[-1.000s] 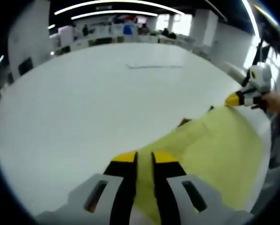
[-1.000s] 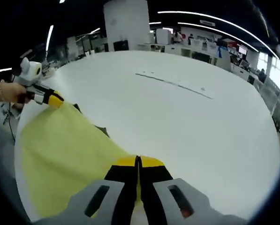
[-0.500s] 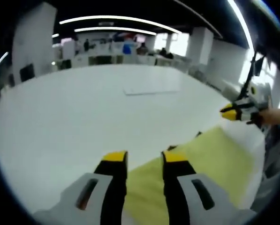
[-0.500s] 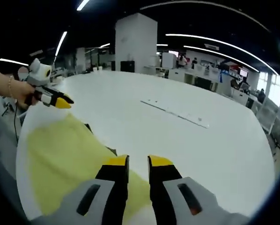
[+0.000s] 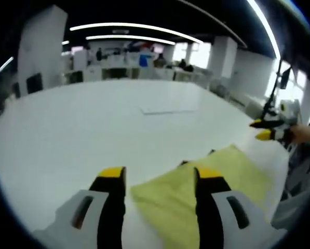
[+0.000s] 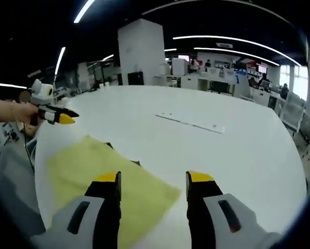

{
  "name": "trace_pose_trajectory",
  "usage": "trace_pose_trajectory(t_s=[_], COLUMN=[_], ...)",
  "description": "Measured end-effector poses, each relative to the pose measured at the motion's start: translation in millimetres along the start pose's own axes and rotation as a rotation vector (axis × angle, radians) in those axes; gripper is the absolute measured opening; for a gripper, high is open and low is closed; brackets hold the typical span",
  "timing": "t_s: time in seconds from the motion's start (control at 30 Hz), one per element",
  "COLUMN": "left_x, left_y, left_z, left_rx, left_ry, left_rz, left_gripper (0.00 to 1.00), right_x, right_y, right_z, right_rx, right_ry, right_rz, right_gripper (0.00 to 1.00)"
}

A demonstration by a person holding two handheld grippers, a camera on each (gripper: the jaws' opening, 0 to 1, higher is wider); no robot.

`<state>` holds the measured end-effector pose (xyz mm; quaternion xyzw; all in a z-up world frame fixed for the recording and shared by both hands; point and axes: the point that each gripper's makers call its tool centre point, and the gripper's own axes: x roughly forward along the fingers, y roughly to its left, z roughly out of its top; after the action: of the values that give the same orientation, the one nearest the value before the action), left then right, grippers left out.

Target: Fold the garment on the visible template until the final outline fits inside the template.

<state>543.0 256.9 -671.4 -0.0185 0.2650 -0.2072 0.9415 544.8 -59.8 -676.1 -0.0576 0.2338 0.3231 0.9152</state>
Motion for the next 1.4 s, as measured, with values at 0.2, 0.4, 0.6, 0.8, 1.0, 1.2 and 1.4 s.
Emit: trace_pose_trajectory(t_s=[0.2,0.4,0.6,0.8,1.0,1.2,1.4], left_x=[-29.2,-55.3,-79.2,-107.4,-132.9,-158.1,-176.6], left_y=[0.1,-2.2,-5.8,-11.9,-18.3,-28.3,-32.0], left_z=[3.8,5.0,0.5,-6.9,-12.8,-20.4,-22.2], left_rx=[0.004,0.01,0.01,0.019,0.024,0.075,0.047], left_ry=[-0.017,-0.027,-0.024,-0.017,-0.007,0.015,0.005], left_rz=[0.013,0.007,-0.002,-0.01,-0.018,-0.032,-0.041], left_gripper=[0.57,0.64,0.71,0.77,0.89,0.99,0.99], right_x=[-25.4,-51.3,-75.2,-105.1,-131.7,-153.0,-168.1], right_y=[7.8,14.1,19.6,25.4,30.2,38.6,46.8], right_z=[5.4,5.0,4.3,-3.9,-9.4,-9.5,-19.0], right_rx=[0.022,0.03,0.037,0.056,0.076,0.099,0.087], right_ry=[-0.027,-0.028,-0.036,-0.027,-0.013,-0.036,-0.01], right_rz=[-0.003,-0.016,-0.026,-0.028,-0.03,-0.017,0.0], right_gripper=[0.61,0.65,0.72,0.8,0.88,0.95,1.0])
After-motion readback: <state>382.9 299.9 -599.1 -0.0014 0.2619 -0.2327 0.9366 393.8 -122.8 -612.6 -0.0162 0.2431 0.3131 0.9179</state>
